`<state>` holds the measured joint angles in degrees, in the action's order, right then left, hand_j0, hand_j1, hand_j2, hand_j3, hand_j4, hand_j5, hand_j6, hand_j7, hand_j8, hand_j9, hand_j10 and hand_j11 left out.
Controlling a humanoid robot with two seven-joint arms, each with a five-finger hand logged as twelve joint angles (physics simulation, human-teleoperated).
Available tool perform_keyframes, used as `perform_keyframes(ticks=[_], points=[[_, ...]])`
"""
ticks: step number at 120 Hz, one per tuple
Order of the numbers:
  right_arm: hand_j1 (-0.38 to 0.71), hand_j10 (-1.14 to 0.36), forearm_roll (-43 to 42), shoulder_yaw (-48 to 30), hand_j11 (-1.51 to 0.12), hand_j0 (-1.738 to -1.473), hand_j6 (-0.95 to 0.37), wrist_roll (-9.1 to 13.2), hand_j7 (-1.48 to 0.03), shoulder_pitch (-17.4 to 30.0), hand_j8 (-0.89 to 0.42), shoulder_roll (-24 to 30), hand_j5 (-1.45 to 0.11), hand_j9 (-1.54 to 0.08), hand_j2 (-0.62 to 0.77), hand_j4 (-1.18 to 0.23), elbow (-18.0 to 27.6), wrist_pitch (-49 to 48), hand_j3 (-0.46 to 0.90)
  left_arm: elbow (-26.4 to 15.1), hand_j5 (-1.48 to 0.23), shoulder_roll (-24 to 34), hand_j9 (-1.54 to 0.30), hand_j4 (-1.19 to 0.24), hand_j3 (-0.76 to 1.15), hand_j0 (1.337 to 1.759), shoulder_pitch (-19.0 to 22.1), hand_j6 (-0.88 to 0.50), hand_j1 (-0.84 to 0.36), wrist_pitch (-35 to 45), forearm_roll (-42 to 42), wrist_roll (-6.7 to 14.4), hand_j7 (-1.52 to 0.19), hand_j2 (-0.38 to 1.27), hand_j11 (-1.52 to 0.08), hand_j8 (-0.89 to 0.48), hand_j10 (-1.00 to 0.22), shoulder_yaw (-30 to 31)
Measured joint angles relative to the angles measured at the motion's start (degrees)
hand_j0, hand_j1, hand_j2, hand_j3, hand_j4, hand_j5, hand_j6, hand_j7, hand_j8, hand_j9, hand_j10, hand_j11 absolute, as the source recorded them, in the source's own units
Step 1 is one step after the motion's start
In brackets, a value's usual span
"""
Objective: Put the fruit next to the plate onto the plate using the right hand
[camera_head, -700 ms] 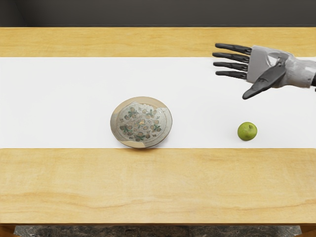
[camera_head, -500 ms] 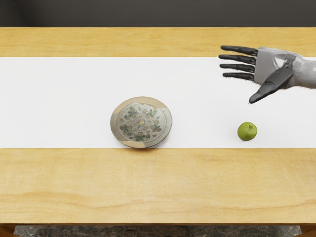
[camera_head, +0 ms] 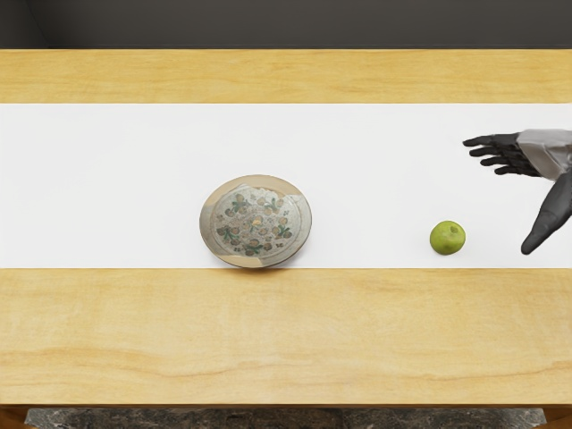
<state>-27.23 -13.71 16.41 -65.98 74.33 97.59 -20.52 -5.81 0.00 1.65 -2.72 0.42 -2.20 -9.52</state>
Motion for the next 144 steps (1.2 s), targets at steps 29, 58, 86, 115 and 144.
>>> perform_keyframes(ticks=[29, 58, 86, 115, 144], points=[[-0.30, -0.05, -8.8, 7.1, -0.06, -1.658, -0.05, 5.4, -0.06, -0.1, -0.05, -4.9, -0.06, -0.06, -0.01, -0.05, 1.6, 20.4, 0.00, 0.0, -0.32, 0.0, -0.32, -0.25, 0.00, 1.658, -0.1, -0.25, 0.05, 0.0, 0.0, 0.0, -0.32, 0.05, -0.32, -0.25, -0.25, 0.0], [-0.30, -0.05, -12.8, 14.1, -0.06, -1.658, -0.05, 8.1, -0.06, -0.2, -0.05, -9.3, -0.06, -0.06, -0.01, -0.05, 2.3, 37.4, 0.00, 0.0, -0.32, 0.0, -0.32, -0.25, 0.00, 1.658, -0.1, -0.25, 0.05, 0.0, 0.0, 0.0, -0.32, 0.05, -0.32, -0.25, -0.25, 0.0], [-0.30, -0.05, -13.6, 16.8, -0.06, -1.658, -0.05, 9.4, -0.06, 1.0, -0.05, -14.9, -0.06, -0.06, -0.01, -0.05, 2.4, 41.1, 0.00, 0.0, -0.32, 0.0, -0.32, -0.25, 0.00, 1.658, 0.0, -0.25, 0.05, 0.0, 0.0, 0.0, -0.32, 0.05, -0.32, -0.25, -0.25, 0.0], [-0.30, -0.05, -14.8, 18.9, -0.06, -1.658, -0.05, 10.1, -0.06, 2.1, -0.05, -20.1, -0.06, -0.06, -0.01, -0.05, 2.4, 50.7, 0.00, 0.0, -0.32, 0.0, -0.32, -0.25, 0.00, 1.658, -0.1, -0.25, 0.05, 0.0, 0.0, 0.0, -0.32, 0.05, -0.32, -0.25, -0.25, 0.0], [-0.29, -0.06, -16.6, 22.6, -0.07, -1.658, -0.06, 11.8, -0.07, 2.2, -0.06, -24.4, -0.07, -0.07, -0.01, -0.06, 2.4, 55.1, 0.00, 0.0, -0.32, 0.0, -0.32, -0.25, 0.00, 1.658, 0.0, -0.25, 0.05, 0.0, 0.0, 0.0, -0.32, 0.05, -0.32, -0.25, -0.25, 0.0]])
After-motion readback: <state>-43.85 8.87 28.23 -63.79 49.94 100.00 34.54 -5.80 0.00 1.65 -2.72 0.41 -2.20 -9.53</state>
